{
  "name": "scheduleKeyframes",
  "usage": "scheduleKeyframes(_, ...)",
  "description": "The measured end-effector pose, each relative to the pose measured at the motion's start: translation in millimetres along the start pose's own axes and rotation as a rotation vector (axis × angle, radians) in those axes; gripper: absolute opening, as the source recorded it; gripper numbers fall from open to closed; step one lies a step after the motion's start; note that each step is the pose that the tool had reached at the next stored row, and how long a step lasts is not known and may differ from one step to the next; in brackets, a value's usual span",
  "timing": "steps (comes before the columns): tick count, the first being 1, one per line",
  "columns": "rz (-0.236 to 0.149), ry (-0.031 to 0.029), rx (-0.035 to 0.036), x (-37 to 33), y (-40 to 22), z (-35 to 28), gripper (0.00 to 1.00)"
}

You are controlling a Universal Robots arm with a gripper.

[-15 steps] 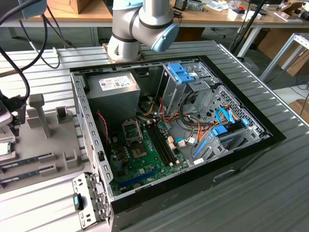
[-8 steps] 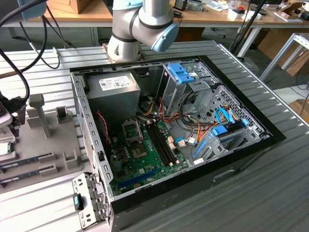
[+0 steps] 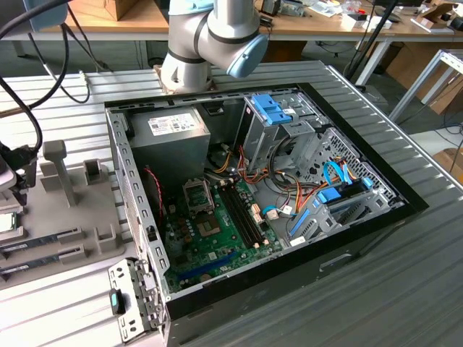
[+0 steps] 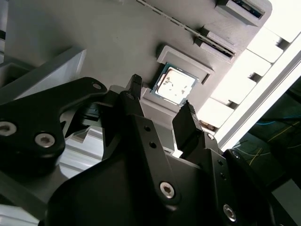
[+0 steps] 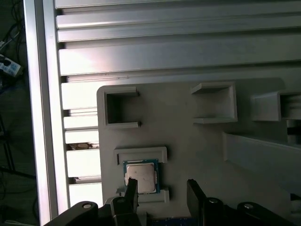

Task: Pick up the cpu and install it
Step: 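Pick up the cpu and move it towards the insertion slot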

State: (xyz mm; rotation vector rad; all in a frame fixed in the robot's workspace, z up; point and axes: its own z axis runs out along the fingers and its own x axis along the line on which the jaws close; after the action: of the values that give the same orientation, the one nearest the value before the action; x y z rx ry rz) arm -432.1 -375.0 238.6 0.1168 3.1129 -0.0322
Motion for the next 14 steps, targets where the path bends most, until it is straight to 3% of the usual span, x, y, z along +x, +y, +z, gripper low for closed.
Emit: scheduleKeyframes(14,0.000,0.0001,0.0001,3.7,-0.1,6.1,0.54)
